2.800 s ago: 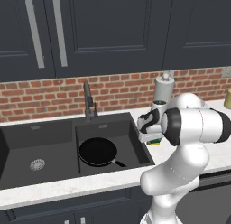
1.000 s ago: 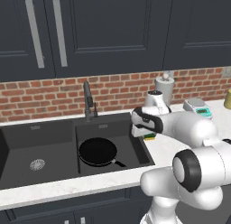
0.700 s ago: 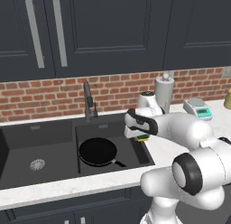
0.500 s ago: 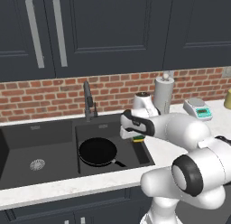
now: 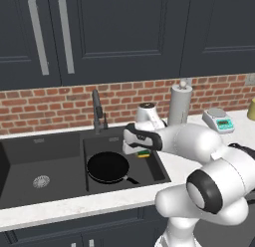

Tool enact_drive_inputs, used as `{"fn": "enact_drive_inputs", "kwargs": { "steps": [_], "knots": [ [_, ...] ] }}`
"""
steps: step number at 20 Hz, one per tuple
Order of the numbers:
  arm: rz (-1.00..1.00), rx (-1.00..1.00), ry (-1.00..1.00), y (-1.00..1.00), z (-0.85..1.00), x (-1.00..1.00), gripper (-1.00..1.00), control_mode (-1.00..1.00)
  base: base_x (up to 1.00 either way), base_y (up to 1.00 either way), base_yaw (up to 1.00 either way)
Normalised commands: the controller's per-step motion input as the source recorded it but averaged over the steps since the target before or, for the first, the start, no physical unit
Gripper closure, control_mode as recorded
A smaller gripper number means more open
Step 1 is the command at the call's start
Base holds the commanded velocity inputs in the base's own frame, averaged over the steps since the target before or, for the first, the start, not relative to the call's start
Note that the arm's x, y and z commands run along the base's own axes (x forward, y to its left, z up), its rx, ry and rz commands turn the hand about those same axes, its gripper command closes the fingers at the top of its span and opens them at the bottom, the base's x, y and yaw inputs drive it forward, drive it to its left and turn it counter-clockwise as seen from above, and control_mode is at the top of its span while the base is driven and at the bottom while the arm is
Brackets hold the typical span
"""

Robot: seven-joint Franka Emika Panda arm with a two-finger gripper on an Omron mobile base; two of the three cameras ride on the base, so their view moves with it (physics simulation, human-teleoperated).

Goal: Pick the pan and sponge and place them into the sink. Then turn on the water.

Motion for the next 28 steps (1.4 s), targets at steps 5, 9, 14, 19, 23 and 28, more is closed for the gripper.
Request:
{"fn": "enact_drive_inputs", "kwargs": {
  "steps": [5,9,14,19,23,28],
  "knots": [
    [0.05,0.00,0.00,0.15,-0.05,0.14,1.00,-1.00,0.00,0.00,0.00],
    [0.05,0.00,0.00,0.16,-0.18,0.11,1.00,-1.00,0.00,0.00,0.00],
    [0.04,0.01,0.00,0.36,-0.20,0.26,1.00,-1.00,0.00,0.00,0.00],
    [0.08,0.07,0.00,0.36,-0.13,0.28,1.00,-1.00,0.00,0.00,0.00],
    [0.05,0.03,0.00,0.38,-0.15,0.21,1.00,-1.00,0.00,0.00,0.00],
    [0.02,0.00,0.00,0.08,-0.12,0.04,1.00,-1.00,0.00,0.00,0.00]
  ]
}}
